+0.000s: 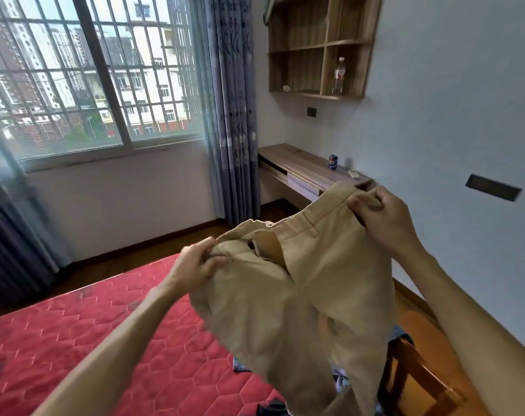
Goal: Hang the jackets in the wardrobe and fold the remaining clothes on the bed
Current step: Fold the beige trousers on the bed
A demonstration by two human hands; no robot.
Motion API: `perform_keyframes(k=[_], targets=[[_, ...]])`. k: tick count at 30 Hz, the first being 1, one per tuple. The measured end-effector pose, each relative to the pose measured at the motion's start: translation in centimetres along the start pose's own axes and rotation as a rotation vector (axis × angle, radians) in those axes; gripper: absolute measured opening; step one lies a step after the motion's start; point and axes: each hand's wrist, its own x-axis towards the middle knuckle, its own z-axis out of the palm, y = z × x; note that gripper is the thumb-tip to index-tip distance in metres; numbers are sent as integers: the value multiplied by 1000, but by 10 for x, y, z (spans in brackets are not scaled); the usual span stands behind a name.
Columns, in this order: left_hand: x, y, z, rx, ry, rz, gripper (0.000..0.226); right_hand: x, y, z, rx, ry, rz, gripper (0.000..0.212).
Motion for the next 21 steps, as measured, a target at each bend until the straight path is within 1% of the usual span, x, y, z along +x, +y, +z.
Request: perform_keyframes(k=[1, 3, 4, 5, 7, 8, 10, 11, 13, 15, 17, 19, 21], targets=[[5, 8, -16, 11, -8, 13, 23, -1, 5, 4, -2, -27, -4, 43], [12, 23, -44, 65, -71, 49, 41, 0, 8, 10, -8, -101, -31, 60], [14, 31, -57, 80, -123, 65, 43, 3, 6, 11, -18, -120, -53, 64], [15, 39, -69, 88, -173, 83, 38, 6, 2, 11, -25, -116, -77, 63], [13, 55, -92, 94, -215, 116, 25, 18, -8, 10, -1, -15, -122, 52], [14, 57, -105, 109, -182, 144, 22, 25, -13, 8, 48, 74, -136, 49], [21, 58, -129, 206, -59, 188, 16, 39, -25, 7, 159, 233, -153, 52], [25, 55, -139, 268, -32, 185, 14, 46, -29, 11, 157, 235, -173, 50], [30, 50, -151, 335, -45, 142, 13, 52, -35, 27, -12, 127, -212, 43], [37, 53, -154, 401, 10, 99, 14, 60, -36, 45, -113, 104, -231, 43], [42, 65, -154, 446, 77, 38, 26, 69, -37, 58, -130, 100, -253, 45], [47, 80, -157, 473, 93, -87, 32, 73, -47, 67, -140, 71, -258, 44], [52, 99, -161, 388, 86, -242, 33, 74, -64, 72, -118, 73, -278, 41]])
